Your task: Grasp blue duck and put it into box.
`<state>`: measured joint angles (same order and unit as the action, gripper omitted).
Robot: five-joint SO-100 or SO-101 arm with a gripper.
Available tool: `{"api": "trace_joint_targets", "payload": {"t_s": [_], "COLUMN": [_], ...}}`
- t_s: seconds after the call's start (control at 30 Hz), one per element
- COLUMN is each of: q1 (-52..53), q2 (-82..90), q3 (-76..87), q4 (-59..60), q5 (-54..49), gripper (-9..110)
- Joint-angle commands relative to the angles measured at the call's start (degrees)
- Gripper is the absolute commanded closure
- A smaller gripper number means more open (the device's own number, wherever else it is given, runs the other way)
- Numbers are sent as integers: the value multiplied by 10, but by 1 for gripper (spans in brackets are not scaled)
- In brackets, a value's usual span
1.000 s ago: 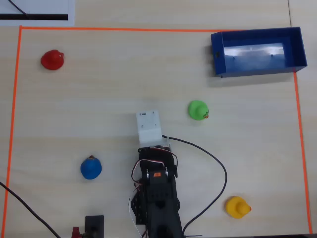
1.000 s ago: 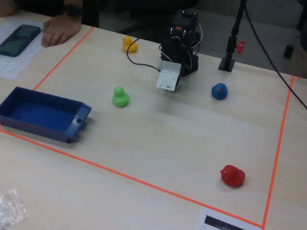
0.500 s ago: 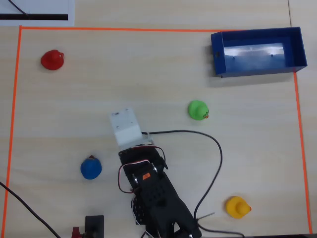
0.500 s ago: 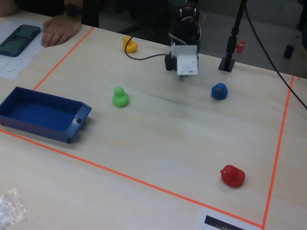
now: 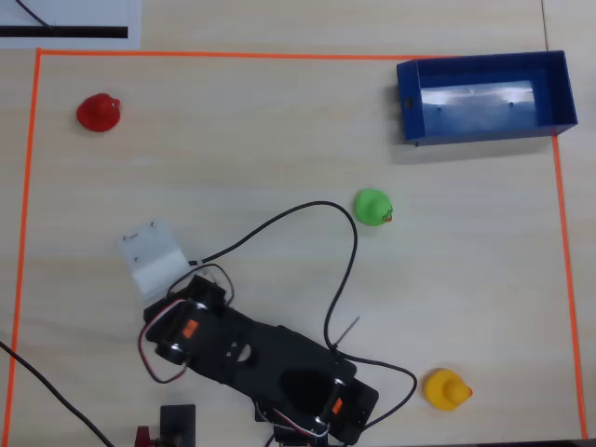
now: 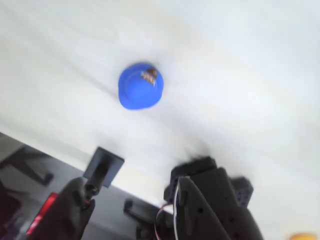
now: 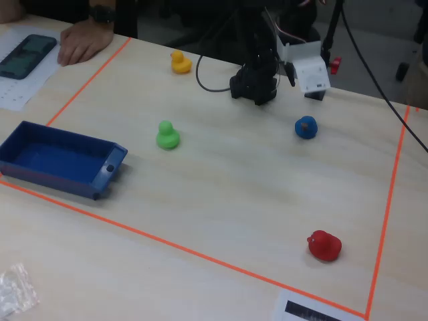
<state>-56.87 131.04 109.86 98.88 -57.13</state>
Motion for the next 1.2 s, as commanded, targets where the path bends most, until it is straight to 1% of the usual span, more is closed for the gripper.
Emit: {"api": "trace_joint_targets", "payload": {"t_s": [0.0, 0.07, 0.13, 0.17, 0.23, 0.33, 0.4, 0.43, 0.5, 0.7, 0.93, 1.17], "q1": [-32, -45, -63, -70, -76, -66, -50, -46, -42, -45, -30, 9], "q2": [-40, -62, -87, -103, -127, -156, -173, -181, -195, -252, -310, -370], "q3": [4, 32, 69, 80, 83, 40, -1, -18, -30, -28, 4, 5], "q4": [-1, -11, -25, -26, -39, -47, -47, -48, -63, -96, -175, -230], "q5": [16, 17, 4, -23, -33, -29, -22, -18, -18, -39, -40, -53], "gripper": [68, 63, 52, 52, 55, 57, 70, 72, 66, 61, 61, 61]}}
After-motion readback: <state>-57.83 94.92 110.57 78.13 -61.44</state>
